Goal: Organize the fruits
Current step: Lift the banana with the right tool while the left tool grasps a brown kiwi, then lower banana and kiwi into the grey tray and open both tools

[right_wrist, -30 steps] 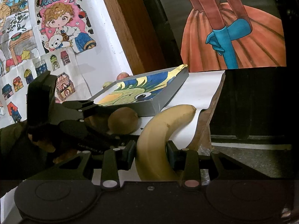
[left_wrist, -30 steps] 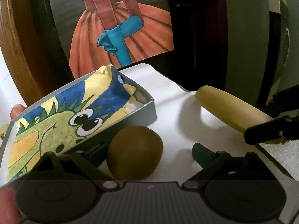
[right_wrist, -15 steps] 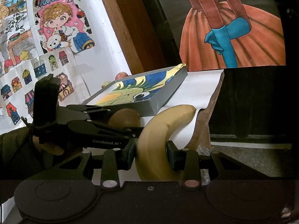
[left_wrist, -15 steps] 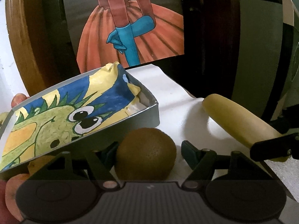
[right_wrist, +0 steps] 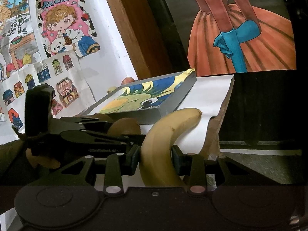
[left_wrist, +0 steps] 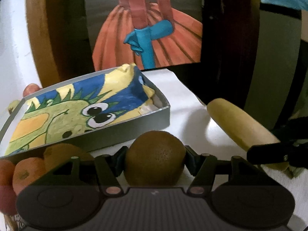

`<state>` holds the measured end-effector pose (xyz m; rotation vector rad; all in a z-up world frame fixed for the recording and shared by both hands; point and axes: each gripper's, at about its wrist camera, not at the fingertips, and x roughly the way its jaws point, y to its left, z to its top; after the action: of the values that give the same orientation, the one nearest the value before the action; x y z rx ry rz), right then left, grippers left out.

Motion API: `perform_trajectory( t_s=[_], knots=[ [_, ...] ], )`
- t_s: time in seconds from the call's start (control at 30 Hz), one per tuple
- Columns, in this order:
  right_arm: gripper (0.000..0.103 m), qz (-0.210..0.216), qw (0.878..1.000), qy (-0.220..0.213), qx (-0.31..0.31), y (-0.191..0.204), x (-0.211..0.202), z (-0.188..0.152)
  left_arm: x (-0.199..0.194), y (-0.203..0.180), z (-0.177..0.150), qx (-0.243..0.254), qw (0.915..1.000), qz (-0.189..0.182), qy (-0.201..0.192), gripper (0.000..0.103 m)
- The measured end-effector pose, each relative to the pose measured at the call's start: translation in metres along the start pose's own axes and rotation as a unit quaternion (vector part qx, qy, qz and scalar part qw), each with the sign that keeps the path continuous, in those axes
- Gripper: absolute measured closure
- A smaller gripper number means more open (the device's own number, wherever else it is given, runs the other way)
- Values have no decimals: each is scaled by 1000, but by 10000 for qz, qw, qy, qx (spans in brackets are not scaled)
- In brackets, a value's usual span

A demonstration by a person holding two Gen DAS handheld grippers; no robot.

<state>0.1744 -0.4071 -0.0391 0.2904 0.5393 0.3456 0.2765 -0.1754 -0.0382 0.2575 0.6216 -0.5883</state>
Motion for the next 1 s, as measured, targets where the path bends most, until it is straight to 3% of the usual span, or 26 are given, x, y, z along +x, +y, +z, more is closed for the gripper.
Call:
perform_trajectory(
  t_s=[0.3, 0.53, 0.77, 1.0],
  knots=[
    [65, 97, 9999, -97, -55, 8, 4, 13, -29, 12, 17, -309, 9990, 160, -263, 38],
    [65, 317, 9984, -359, -306, 17, 16, 48, -43, 40, 48, -769, 9943, 464, -581, 38],
    [65, 485, 9963, -509, -488, 25, 53, 97, -37, 79, 71, -977, 9869, 948, -861, 38],
    [65, 442, 9966, -394, -580, 30, 112, 125, -7, 116, 76, -1351, 9794, 1249, -828, 38]
  ],
)
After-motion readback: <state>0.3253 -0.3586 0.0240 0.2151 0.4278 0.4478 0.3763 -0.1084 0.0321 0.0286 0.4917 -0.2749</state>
